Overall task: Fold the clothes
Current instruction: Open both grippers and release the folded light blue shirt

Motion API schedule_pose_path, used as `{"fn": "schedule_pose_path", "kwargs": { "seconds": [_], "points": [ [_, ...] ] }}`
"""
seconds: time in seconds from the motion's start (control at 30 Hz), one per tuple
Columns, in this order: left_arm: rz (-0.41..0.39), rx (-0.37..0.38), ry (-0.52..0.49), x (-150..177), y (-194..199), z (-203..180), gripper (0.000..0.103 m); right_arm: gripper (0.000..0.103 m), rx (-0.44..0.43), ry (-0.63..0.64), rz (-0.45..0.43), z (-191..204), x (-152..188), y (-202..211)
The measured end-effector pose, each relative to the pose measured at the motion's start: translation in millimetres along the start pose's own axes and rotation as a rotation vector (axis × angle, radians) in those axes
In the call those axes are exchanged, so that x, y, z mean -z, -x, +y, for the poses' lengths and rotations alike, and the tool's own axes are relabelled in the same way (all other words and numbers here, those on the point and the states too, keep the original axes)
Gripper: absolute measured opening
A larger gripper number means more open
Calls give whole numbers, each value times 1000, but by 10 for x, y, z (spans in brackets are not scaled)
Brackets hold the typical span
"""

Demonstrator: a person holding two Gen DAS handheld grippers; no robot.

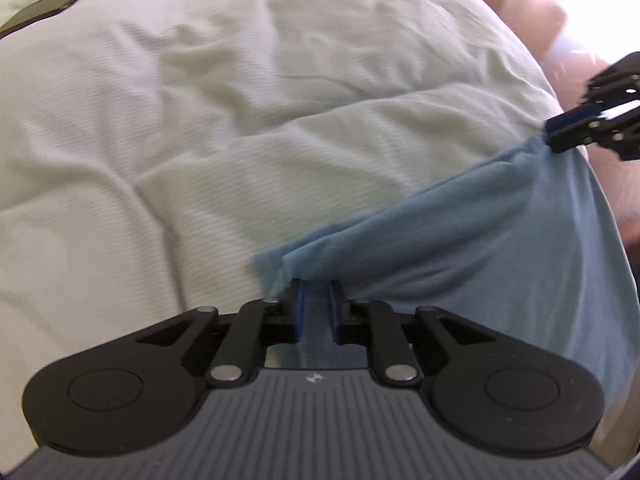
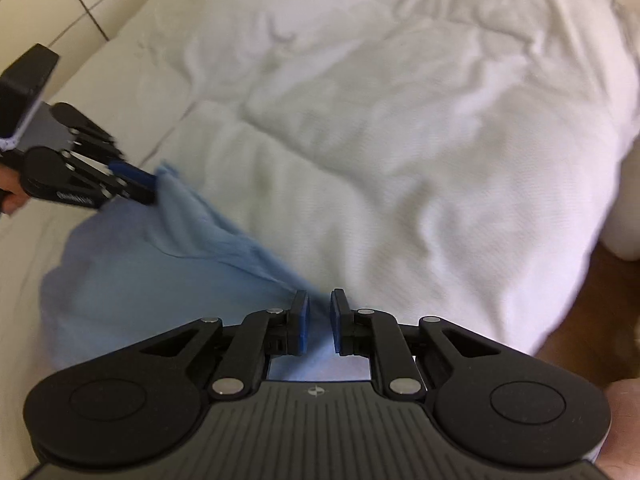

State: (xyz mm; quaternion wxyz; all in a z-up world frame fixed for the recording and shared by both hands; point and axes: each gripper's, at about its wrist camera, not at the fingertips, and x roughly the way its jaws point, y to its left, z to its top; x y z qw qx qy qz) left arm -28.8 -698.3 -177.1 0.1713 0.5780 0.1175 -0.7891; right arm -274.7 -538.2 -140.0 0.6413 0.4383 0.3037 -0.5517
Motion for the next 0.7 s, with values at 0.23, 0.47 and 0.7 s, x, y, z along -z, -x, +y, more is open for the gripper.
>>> {"fn": "schedule_pose_path", "kwargs": {
  "seconds": [0.23, 0.47, 0.7],
  "points": [
    [-93, -32, -21, 48, 320, -114, 12, 24, -109, 108, -104, 511, -88, 240],
    [-61, -79, 33, 81, 211, -44, 12, 13, -153, 30, -59, 364, -116, -236],
    [-28, -126, 88, 113, 102, 25, 16, 39, -48, -21, -44, -59, -18, -85]
  ]
}}
